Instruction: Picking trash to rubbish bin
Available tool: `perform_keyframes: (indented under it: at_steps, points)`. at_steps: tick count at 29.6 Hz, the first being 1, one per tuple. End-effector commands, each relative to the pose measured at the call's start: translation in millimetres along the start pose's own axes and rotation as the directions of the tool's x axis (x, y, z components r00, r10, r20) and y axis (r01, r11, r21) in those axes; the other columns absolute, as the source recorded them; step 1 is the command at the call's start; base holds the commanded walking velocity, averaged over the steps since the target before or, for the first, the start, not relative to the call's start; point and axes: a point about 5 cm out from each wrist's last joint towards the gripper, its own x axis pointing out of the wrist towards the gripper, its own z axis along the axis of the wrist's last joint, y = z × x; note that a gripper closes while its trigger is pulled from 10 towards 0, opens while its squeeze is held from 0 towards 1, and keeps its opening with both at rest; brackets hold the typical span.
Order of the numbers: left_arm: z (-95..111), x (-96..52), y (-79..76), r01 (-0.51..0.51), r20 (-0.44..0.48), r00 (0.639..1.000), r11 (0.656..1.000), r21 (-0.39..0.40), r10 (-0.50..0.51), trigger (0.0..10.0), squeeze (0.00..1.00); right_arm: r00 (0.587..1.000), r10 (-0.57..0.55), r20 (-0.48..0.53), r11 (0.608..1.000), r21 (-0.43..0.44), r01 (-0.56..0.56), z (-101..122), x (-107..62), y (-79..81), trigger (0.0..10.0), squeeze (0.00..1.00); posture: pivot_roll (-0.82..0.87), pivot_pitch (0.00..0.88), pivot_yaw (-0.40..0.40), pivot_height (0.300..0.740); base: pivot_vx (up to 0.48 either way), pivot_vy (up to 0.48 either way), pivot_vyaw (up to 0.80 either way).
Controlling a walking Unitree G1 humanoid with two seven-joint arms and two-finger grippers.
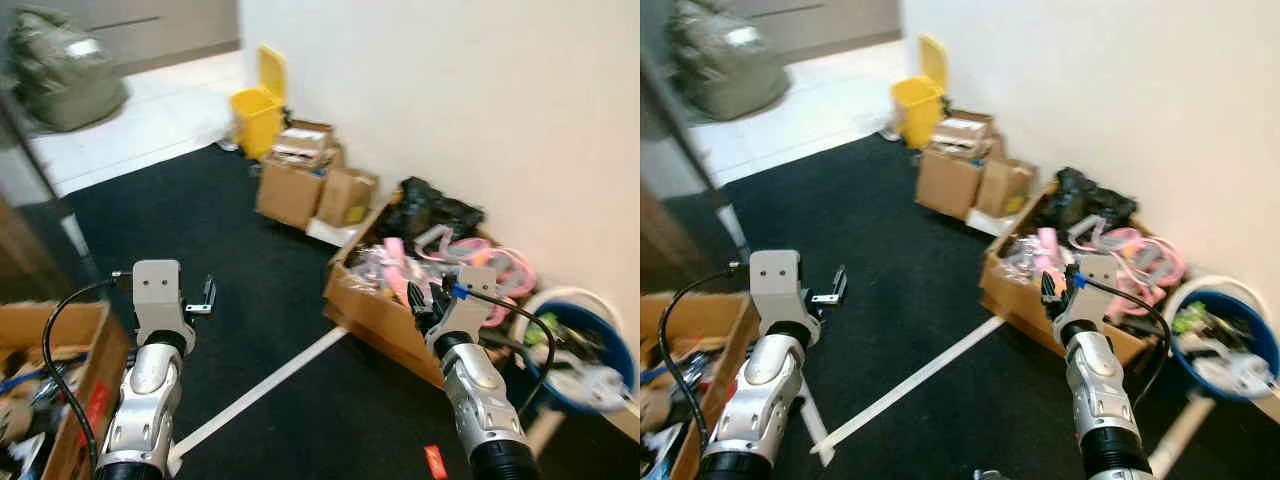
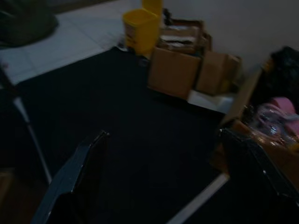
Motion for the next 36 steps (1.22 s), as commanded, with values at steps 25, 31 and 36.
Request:
perform_keyframes:
  at_steps: [25,31,36]
  points:
    - [-8.1,-7.3,3.7,-0.009,-0.036,0.999,1.0,0.011,0.009,10.0,0.0,1.0,-0.001,-0.022,1.0,0.022,0.001,-4.8,-1.5,1.4,10.0,0.0,0.05,0.143,0.008,0.74,0.0,0.0,-0.8]
    - [-6.9,-6.4,4.1,-0.004,-0.032,0.999,1.0,0.019,0.004,10.0,0.0,1.0,0.001,-0.028,1.0,0.024,0.0,-6.9,-2.5,2.2,10.0,0.0,0.05,0.142,0.002,0.74,0.0,0.0,-0.8]
    - [-8.2,-6.2,3.0,0.001,-0.039,0.999,1.0,0.021,-0.001,10.0,0.0,1.0,0.001,-0.029,1.0,0.022,0.0,-7.1,-3.4,2.1,10.0,0.0,0.04,0.147,0.003,0.74,0.0,0.0,-0.8]
